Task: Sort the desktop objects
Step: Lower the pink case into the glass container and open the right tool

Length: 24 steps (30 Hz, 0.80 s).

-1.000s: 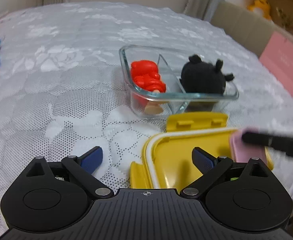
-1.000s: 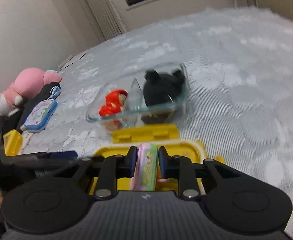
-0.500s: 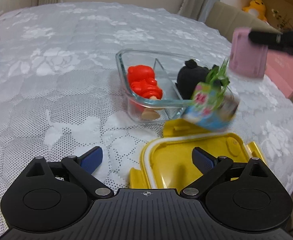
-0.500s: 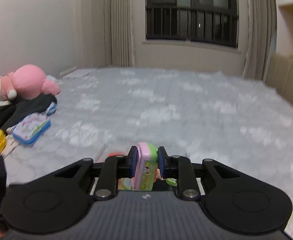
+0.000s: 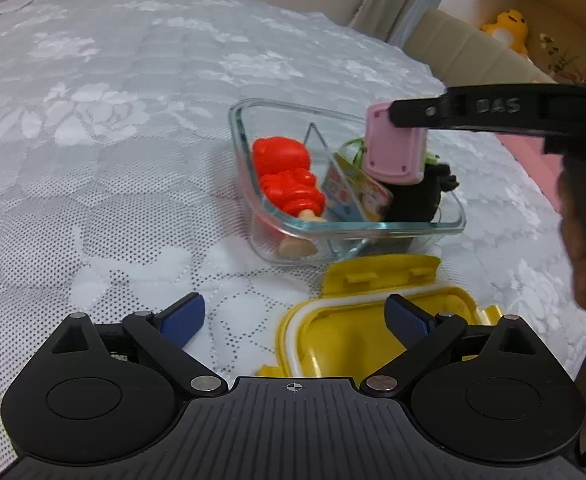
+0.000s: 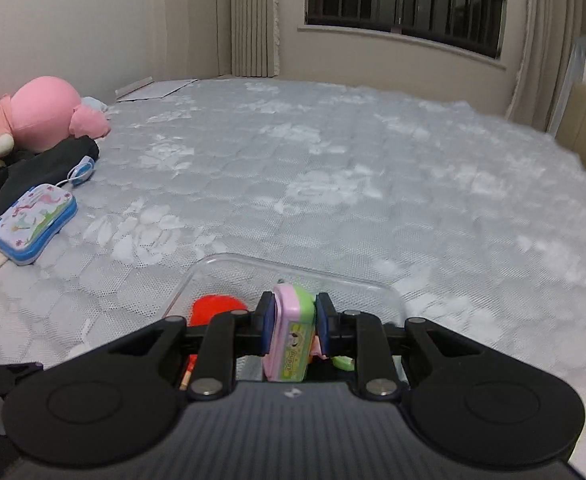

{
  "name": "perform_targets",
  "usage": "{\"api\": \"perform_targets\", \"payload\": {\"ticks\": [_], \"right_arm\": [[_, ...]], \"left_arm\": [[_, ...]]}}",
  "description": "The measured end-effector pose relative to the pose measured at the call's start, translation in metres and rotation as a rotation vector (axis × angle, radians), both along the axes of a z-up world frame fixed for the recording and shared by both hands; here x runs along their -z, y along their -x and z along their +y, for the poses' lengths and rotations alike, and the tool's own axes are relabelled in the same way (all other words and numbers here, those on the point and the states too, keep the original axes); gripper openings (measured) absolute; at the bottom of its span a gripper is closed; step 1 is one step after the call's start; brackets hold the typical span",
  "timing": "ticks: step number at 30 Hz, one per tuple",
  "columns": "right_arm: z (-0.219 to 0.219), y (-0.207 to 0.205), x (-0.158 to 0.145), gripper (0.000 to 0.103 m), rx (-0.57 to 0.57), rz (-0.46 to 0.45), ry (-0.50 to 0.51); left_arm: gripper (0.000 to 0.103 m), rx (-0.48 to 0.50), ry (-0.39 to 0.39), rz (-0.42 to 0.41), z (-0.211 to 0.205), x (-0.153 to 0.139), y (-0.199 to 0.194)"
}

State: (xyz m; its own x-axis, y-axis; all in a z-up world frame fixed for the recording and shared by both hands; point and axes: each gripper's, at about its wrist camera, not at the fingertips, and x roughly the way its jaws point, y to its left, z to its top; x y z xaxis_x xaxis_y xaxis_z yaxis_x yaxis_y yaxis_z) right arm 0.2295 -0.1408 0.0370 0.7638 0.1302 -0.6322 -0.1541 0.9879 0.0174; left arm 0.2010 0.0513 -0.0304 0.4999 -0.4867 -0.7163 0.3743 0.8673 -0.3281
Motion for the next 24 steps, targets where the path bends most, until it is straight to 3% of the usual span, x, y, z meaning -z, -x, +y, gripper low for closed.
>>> {"api": "perform_targets", "payload": {"ticks": [3,5,7,10,13,17,20,22,23,24], "right_arm": [[0.008,-0.007,0.012,0.025,-0.014,-0.035,0.054],[0.01,-0.014,0.018,0.028,-0.039,-0.009,0.065],[0.003,-0.018,0.014,0.03,-0.042,0.024,0.022],[-0.02,-0.002,-0.011,0.04,0.011,-0.079,-0.105],[-0.025,0.012,-0.025,0.04,0.047,-0.133,-0.06],[-0.012,0.017,-0.013,0.04,-0.017,-0.1,-0.029],[0.005,0.007,0.005,0.035,-0.038,-0.096,0.045],[0.013,-0.006,0.016,0.022,-0.031,-0.073,0.089],[0.011,-0.012,0.02,0.021,-0.02,-0.04,0.067],[0.008,-0.018,0.024,0.012,-0.009,-0.008,0.045]], "left_arm": [[0.099,-0.002,0.0,0.004,0.0,0.002,-0.002],[0.1,0.0,-0.006,0.004,-0.002,0.003,-0.002],[0.1,0.004,-0.014,0.004,-0.003,0.004,-0.001],[0.1,0.009,-0.017,0.002,-0.002,0.004,-0.001],[0.1,0.007,-0.02,0.003,-0.004,0.005,-0.002],[0.1,0.011,-0.03,-0.004,-0.007,0.005,-0.001],[0.101,0.016,-0.035,-0.006,-0.008,0.005,0.0],[0.101,0.015,-0.033,-0.004,-0.007,0.006,0.0],[0.101,0.016,-0.032,-0.003,-0.007,0.006,0.0],[0.101,0.016,-0.03,-0.002,-0.006,0.006,0.0]]}}
